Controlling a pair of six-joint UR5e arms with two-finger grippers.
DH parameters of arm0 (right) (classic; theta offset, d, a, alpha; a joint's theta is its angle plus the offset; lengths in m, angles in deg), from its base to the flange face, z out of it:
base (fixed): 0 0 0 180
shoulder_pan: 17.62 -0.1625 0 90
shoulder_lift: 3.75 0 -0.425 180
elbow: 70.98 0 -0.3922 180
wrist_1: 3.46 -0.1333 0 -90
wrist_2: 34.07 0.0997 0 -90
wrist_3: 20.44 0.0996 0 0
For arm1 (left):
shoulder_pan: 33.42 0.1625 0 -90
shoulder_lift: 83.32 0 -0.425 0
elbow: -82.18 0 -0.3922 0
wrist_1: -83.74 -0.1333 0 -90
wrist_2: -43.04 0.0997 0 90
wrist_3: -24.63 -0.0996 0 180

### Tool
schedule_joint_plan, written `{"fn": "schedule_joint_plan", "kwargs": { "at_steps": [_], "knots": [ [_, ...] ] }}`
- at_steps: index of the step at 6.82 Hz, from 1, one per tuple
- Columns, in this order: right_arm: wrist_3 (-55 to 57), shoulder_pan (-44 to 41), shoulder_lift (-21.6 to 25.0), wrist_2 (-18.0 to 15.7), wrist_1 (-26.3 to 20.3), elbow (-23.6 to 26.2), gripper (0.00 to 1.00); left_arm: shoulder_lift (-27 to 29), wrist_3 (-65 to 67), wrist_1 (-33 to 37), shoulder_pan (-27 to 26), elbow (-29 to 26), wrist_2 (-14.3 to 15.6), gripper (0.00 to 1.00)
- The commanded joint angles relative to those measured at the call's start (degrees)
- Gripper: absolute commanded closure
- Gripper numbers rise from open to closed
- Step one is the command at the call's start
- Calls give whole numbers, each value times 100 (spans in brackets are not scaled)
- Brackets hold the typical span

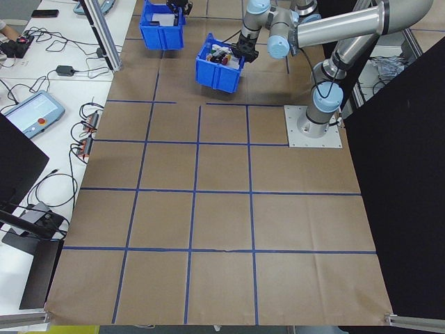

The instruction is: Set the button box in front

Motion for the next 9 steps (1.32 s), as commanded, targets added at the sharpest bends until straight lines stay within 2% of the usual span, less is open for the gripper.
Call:
{"fn": "schedule_joint_plan", "kwargs": {
  "at_steps": [1,2,3,4,5,6,8,9],
  "knots": [
    [-820,909,769,5,38,767,99,3,-1390,158,1093,-81,-3,100],
    [-1032,1278,1120,14,91,1214,99,117,-1892,420,1515,-308,-3,100],
    [-1304,1621,1472,22,91,1576,99,388,-2053,605,1632,-702,-11,100],
    [-1594,1868,1815,14,83,1858,99,878,-2064,746,1651,-1263,-3,100],
    [-1997,2045,2244,22,83,2339,99,1474,-2055,800,1651,-1895,-3,100],
    [-2245,2299,2701,92,91,2814,99,1881,-1968,800,1555,-2284,-20,100],
    [-2798,2538,3284,119,126,3423,99,2200,-1408,696,1267,-2446,-151,99],
    [-2827,2608,3303,119,127,3434,99,2297,-996,599,977,-2472,-161,99]
  ]
}}
